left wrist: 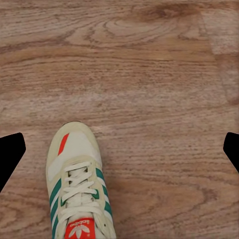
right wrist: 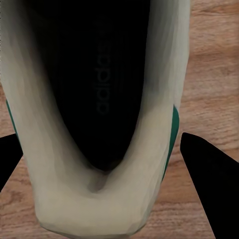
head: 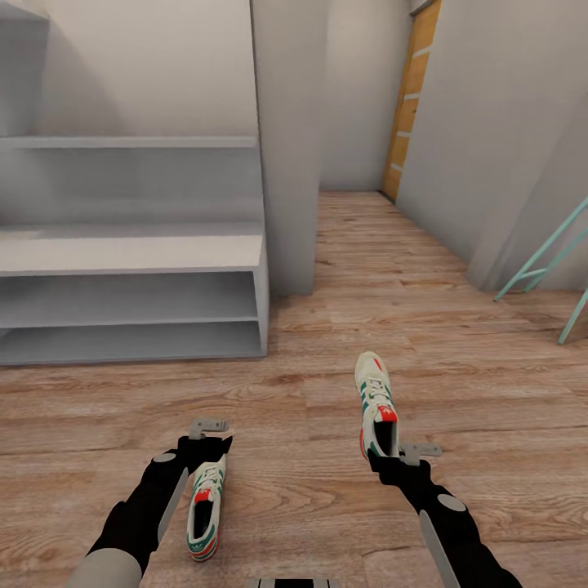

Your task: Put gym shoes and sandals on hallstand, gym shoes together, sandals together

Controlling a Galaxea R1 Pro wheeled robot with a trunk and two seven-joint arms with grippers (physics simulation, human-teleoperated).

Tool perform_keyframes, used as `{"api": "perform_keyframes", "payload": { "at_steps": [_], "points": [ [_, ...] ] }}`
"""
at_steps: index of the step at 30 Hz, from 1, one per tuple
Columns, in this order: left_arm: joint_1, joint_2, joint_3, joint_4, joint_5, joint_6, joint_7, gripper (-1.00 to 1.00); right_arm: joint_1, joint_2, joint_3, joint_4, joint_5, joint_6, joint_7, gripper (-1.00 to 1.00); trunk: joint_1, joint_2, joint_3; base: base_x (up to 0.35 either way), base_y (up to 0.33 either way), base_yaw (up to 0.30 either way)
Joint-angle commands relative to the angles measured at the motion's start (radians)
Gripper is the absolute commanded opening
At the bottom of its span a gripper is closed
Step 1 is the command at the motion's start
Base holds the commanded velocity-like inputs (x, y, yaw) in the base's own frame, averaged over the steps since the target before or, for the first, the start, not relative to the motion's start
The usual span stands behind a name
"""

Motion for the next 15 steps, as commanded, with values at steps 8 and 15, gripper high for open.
{"api": "perform_keyframes", "payload": {
  "at_steps": [8, 15],
  "points": [
    [0.0, -0.002, 0.006, -0.002, -0.011, 0.005, -0.01, 1.0, 0.0, -0.001, -0.007, -0.009, -0.009, 0.006, 0.0, -1.0, 0.0, 0.0, -0.001, 0.0, 0.0, 0.0],
    [0.0, -0.002, 0.006, -0.002, -0.011, 0.005, -0.01, 1.0, 0.0, -0.003, -0.008, -0.052, -0.01, 0.006, 0.0, -1.0, 0.002, -0.002, -0.022, 0.0, 0.0, 0.0]
  ]
}}
